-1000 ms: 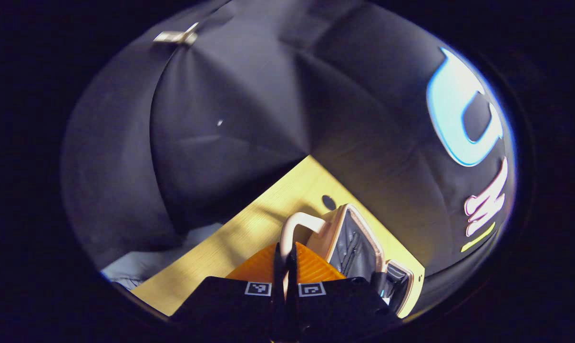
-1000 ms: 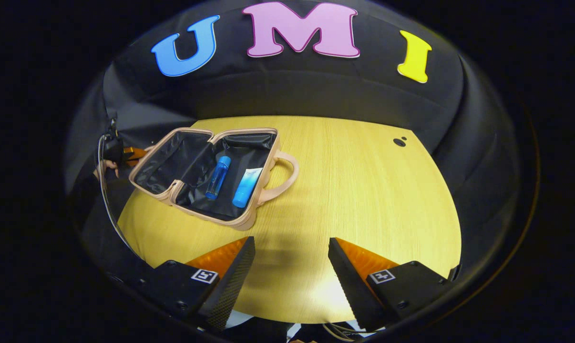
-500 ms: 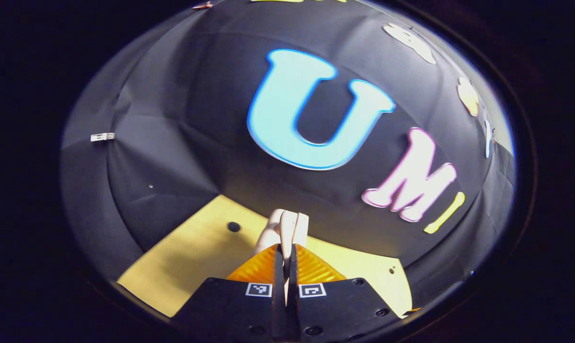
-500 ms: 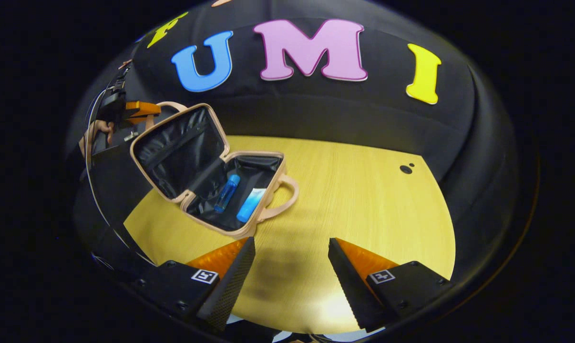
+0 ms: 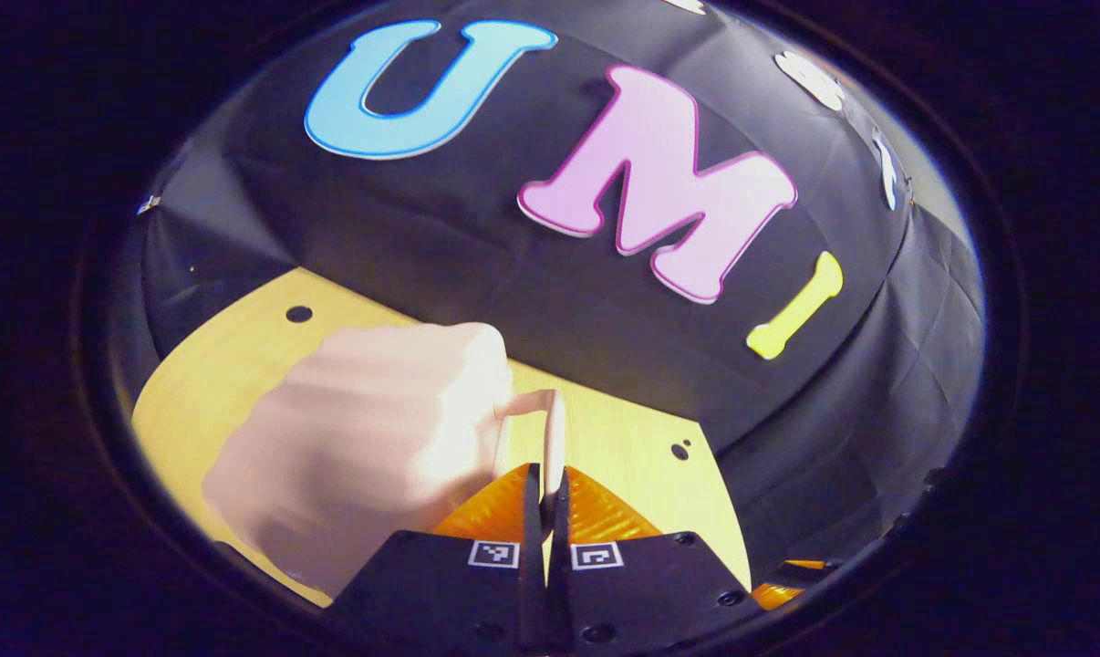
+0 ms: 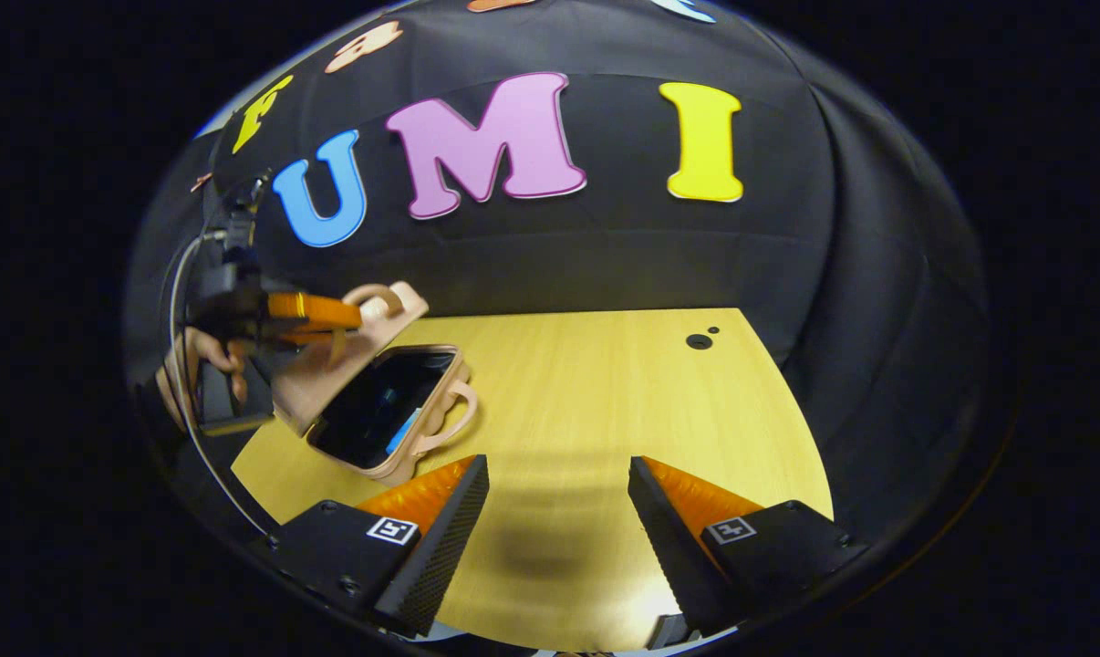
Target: First open the suitcase, pack the skin care products into it, and then close the suitcase.
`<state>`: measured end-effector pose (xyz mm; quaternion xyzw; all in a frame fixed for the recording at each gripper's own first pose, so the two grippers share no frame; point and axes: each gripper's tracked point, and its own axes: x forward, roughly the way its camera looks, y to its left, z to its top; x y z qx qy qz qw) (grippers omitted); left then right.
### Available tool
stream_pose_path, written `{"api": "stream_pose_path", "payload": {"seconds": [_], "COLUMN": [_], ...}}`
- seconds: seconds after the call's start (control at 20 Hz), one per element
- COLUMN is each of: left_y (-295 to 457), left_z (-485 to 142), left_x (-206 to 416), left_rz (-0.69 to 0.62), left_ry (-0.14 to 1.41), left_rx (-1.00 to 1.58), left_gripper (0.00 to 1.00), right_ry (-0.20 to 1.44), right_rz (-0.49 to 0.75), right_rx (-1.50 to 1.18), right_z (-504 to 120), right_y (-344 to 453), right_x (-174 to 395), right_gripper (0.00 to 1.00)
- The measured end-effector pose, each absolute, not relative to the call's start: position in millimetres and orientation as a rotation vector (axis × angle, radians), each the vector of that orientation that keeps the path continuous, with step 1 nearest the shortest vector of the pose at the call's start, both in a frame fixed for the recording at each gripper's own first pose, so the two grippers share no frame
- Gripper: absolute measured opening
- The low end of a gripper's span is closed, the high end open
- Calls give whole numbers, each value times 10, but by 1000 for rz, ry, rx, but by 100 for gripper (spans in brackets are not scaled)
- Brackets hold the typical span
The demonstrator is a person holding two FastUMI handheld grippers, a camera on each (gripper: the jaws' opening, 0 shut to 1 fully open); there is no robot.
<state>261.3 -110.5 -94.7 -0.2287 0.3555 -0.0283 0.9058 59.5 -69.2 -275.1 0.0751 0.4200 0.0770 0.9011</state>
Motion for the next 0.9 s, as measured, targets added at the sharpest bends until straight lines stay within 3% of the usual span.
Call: {"api": "stream_pose_path", "payload": {"seconds": [0.15, 0.35, 0.45, 0.55, 0.6, 0.65, 0.7, 0.9], "left_y": [-1344, -1380, -1401, -1460, -1478, -1492, -1474, -1232], "left_z": [-1384, -1488, -1381, -1048, -850, -628, -382, 715], "left_x": [2536, 2497, 2472, 2421, 2397, 2370, 2322, 2172], "left_rz": [-18, -23, -38, -68, -82, -100, -117, -105], "left_ry": [808, 821, 773, 681, 630, 578, 520, 328], "left_rx": [-435, -356, -310, -258, -230, -204, -178, -124], "left_gripper": [6, 9, 29, 61, 69, 88, 93, 96], "right_ry": [854, 791, 744, 698, 673, 648, 630, 535], "right_rz": [129, 107, 85, 53, 42, 35, 37, 52], "right_rx": [188, 111, 95, 121, 135, 137, 124, 109], "right_z": [-2724, -2557, -2420, -2224, -2123, -2019, -1921, -1428], "right_y": [-980, -1233, -1248, -1172, -1099, -1011, -923, -500], "right_x": [588, 694, 810, 916, 947, 985, 1015, 1141], "right_gripper": [98, 98, 98, 98, 98, 98, 98, 98]}}
